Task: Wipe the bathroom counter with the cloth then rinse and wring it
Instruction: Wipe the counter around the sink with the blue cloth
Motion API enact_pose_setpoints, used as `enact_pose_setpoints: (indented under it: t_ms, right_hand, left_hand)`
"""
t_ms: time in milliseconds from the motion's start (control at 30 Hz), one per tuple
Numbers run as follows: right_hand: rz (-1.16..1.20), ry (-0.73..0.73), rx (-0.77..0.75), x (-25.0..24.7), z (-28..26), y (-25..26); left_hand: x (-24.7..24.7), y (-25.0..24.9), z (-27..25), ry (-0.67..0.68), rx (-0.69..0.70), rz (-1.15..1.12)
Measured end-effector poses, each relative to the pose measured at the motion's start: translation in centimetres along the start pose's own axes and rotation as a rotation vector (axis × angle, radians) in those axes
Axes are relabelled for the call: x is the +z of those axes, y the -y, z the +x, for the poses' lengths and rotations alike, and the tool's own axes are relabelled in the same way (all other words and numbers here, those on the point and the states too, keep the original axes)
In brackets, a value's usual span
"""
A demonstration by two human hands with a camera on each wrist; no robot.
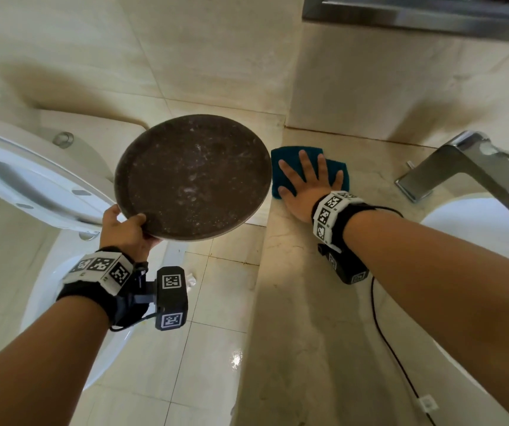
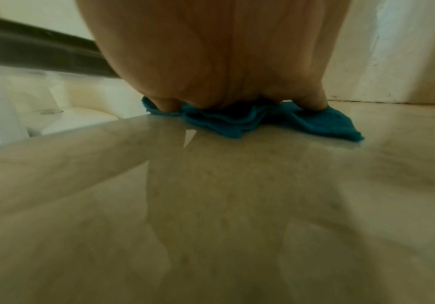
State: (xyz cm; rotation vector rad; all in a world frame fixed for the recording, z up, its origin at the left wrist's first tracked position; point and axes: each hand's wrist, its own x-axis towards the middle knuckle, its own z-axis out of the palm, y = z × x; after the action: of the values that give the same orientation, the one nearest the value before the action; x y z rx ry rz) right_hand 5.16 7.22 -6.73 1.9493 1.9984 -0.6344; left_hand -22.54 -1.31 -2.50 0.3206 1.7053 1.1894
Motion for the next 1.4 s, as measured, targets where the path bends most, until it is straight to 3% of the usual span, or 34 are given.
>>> enact_pose_setpoints:
  t_ms: [333,833,1000,1233,1400]
  right_hand:
    - [0.075,0.05,0.217,-2.3,1.3,-2.3]
    - [0.126,0.048,0.368,1.5,-5.7,-6.5]
    - [0.125,0.017,0.303,2.8,-8.5,-7.4]
    - [0.277,-0.113,0.017,4.0,-10.2,-7.7]
    - [0.025,-0.028,-0.027,4.0,-7.3,-6.0]
  left_hand:
    - [0.3,0.2,-0.2,0.035,-0.001,-0.056]
    - [0.9,1.3,-1.4,0.098,-0.001,-0.037]
    - [0.9,1.7,-1.8,0.118,-0.009,-0.028]
    - [1.2,2.1,-2.3,0.144,-0.017,-0.022]
    - [1.7,2.3,-1.9,0.152,-0.002,-0.005]
